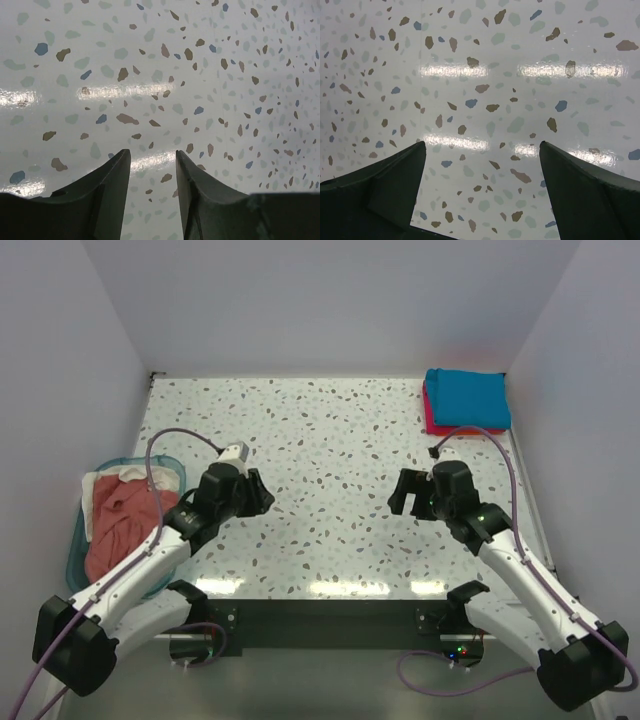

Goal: Fold and stack the t-shirts
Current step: Grab the tshirt from the pile, then move the tshirt to the center of the board, then flatten the tshirt out

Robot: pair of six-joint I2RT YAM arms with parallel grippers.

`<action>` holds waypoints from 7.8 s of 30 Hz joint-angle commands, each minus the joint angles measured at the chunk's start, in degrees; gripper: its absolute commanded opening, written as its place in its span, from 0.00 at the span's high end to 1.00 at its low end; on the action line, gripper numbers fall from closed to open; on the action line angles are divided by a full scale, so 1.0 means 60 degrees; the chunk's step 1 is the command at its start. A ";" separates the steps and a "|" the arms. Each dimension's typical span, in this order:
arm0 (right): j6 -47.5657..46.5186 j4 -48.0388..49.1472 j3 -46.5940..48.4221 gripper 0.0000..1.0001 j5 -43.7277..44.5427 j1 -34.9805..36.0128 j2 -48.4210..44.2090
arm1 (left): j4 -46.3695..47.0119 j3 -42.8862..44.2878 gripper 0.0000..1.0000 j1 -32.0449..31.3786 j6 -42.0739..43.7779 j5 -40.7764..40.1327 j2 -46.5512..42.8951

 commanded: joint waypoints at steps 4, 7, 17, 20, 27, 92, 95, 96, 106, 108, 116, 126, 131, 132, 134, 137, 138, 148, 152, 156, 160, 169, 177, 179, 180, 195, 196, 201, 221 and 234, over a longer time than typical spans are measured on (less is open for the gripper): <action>-0.0105 0.0004 0.0115 0.01 0.0231 0.0000 -0.0385 | 0.0115 0.0479 0.52 0.0043 -0.0600 -0.1079 -0.0371; -0.0091 0.0004 0.0114 0.01 0.0232 0.0000 -0.0445 | -0.0470 0.1240 0.49 0.0057 -0.0702 -0.1854 -0.0254; -0.0047 0.0077 0.0041 0.01 -0.0237 0.0015 -0.0298 | -0.4215 0.3948 0.32 0.1461 -0.1873 -0.5644 0.0814; -0.0061 0.0209 -0.0032 0.01 -0.0296 0.0015 -0.0342 | -0.5111 0.4200 0.19 0.2311 -0.2502 -0.6729 0.1049; -0.0047 0.0224 -0.0047 0.01 -0.0310 0.0249 -0.0371 | -0.4734 0.3279 0.14 0.6393 -0.2885 -0.5622 0.1357; 0.0011 -0.0098 0.1213 0.01 0.0875 0.0410 -0.0810 | -0.1234 1.0664 1.00 -0.0195 0.0481 0.1414 0.3304; 0.0173 -0.0025 0.1081 0.01 0.1051 0.0410 -0.0782 | -0.0576 0.9258 0.95 -0.1229 0.0485 0.1131 0.4124; 0.0260 -0.0054 0.1052 0.01 0.1124 0.0410 -0.0680 | -0.0139 0.8674 0.91 -0.1246 0.0411 0.1291 0.4387; 0.0218 0.0852 0.0876 0.01 0.0848 0.0410 0.0417 | -0.0704 0.8275 0.26 -0.0650 0.0457 -0.0778 0.5755; 0.0100 0.1218 0.0963 0.01 0.0381 0.0425 0.0843 | -0.1115 0.7284 0.30 0.0126 -0.0465 -0.0948 0.5417; 0.0289 0.1747 0.0819 0.02 0.0831 0.0616 0.2616 | -0.1234 0.4101 0.46 0.2634 -0.0966 -0.1446 0.3995; 0.0803 0.2363 0.0025 0.04 0.2835 0.0601 0.2237 | 0.0054 0.2560 0.46 0.3236 -0.0981 -0.0612 0.4082; 0.0978 0.2421 0.0436 0.05 0.3981 0.0397 0.2397 | 0.0335 0.3041 0.49 0.3251 -0.0455 0.0120 0.4257; 0.1008 0.2523 0.0596 0.06 0.3895 0.0294 0.2499 | 0.0276 0.3130 0.50 0.3251 -0.0439 0.0237 0.4417; 0.1095 0.2582 0.0816 0.07 0.3733 -0.0085 0.2938 | 0.0275 0.3248 0.52 0.3251 -0.0381 0.0499 0.4507; 0.1344 0.2844 0.1271 0.09 0.3090 -0.0729 0.3596 | 0.0276 0.3234 0.53 0.3236 -0.0322 0.0765 0.4507; 0.1432 0.2947 0.1315 0.09 0.2870 -0.0877 0.3715 | 0.0276 0.3234 0.54 0.3236 -0.0307 0.0824 0.4478; 0.1960 0.3431 0.1580 0.17 0.2004 -0.1128 0.5136 | 0.0364 0.3468 0.55 0.2885 0.0058 0.1660 0.4638; 0.2019 0.3608 0.1374 0.21 0.1989 -0.1128 0.5312 | 0.0247 0.3789 0.53 0.2534 0.0059 0.1527 0.5004; 0.2004 0.3622 0.1272 0.44 0.1975 -0.1142 0.5269 | 0.0130 0.4331 0.51 0.2037 0.0074 0.1105 0.5647; 0.2019 0.3505 0.1082 0.76 0.1843 -0.1142 0.4932 | -0.0485 0.4991 0.50 0.1450 0.0351 0.0371 0.6381; 0.1756 0.2920 0.0364 0.97 0.1770 -0.1157 0.3424 | -0.0281 0.4172 0.62 0.0893 0.0089 0.0312 0.6412; 0.1609 0.2319 -0.0237 0.98 0.1887 -0.1157 0.2091 | 0.0012 0.3103 1.00 0.0585 -0.0145 0.0355 0.5782; 0.1565 0.2173 -0.0397 0.98 0.1945 -0.1157 0.1710 | 0.0100 0.2708 1.00 0.0526 -0.0263 0.0370 0.5476; 0.1550 0.2129 -0.0456 0.98 0.2032 -0.1157 0.1578 | 0.0158 0.2547 1.00 0.0424 -0.0379 0.0414 0.5343; 0.1272 0.0972 -0.0735 0.99 0.2868 -0.1421 0.0098 | 0.0569 -0.0106 1.00 -0.0251 -0.1010 -0.0727 0.2471; 0.1257 0.0913 -0.0692 1.00 0.2883 -0.1464 0.0040 | 0.0322 0.0097 1.00 -0.0265 -0.1039 -0.0902 0.2355; 0.1228 0.0547 -0.0399 1.00 0.2824 -0.1508 -0.0458 | -0.0602 0.1050 0.69 0.0129 -0.1405 -0.2074 0.2309; 0.1052 0.0853 -0.0383 1.00 0.2151 -0.1508 -0.0196 | -0.1233 0.2501 0.50 0.1244 -0.2328 -0.2149 0.5005; 0.1067 0.1396 0.0186 1.00 0.1872 -0.1508 0.0668 | -0.1158 0.3874 1.00 0.1522 -0.2110 -0.2001 0.5606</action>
